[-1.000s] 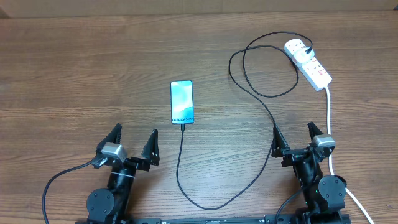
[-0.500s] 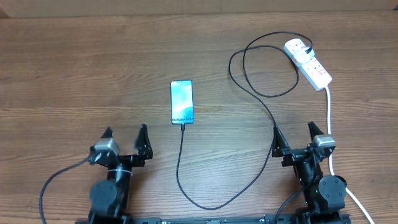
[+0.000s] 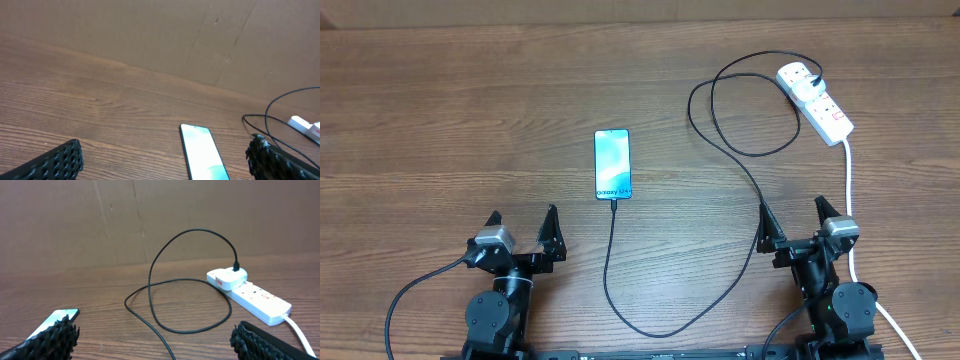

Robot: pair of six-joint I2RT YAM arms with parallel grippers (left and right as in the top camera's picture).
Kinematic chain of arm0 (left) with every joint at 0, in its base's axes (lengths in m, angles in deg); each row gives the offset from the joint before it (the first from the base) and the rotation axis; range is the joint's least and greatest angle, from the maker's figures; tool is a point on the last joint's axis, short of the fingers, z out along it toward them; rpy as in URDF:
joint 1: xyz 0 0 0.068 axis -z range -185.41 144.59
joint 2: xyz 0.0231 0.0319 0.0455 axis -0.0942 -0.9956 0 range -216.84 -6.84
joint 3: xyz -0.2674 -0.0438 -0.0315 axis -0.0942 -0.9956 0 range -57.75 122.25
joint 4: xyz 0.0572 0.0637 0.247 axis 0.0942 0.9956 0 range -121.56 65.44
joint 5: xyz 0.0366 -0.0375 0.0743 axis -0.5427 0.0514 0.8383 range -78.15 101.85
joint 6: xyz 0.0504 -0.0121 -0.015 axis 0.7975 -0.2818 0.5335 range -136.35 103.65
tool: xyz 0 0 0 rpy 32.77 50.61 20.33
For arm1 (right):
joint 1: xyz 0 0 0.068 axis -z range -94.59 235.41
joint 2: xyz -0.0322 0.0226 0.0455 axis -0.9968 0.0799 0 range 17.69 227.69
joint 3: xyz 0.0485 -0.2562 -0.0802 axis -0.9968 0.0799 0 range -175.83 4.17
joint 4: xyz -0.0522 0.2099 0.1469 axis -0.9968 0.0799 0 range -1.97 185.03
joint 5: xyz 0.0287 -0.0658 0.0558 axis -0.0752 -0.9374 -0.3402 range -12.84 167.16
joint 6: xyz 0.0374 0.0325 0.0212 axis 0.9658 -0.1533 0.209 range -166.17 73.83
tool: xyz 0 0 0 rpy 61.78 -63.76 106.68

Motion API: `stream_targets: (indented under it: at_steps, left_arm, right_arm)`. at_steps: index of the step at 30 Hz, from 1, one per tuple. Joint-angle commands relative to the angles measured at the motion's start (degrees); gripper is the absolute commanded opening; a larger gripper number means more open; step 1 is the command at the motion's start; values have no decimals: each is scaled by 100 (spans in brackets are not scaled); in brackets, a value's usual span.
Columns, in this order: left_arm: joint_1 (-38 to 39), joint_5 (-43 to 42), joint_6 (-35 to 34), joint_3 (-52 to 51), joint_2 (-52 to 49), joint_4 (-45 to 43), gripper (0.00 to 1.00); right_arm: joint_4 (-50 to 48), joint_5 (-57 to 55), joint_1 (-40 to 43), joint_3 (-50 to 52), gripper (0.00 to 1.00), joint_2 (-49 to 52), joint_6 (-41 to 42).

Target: Plug charger to phone and switch on socket

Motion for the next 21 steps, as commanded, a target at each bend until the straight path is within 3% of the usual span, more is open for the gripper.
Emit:
stream_targets:
  at_steps: [1,16,21]
  left_arm:
    - [28,-26,133,-22,59,7,100]
    - [-212,232,376,-22,59,-4,100]
    - [-586,-26,887,-22,59,20,100]
  right_arm:
    - [-28,-55,11,59,100,-63,-24]
    - [-28,-55,11,59,100,-63,-24]
    - [-28,-55,11,59,100,-63,-24]
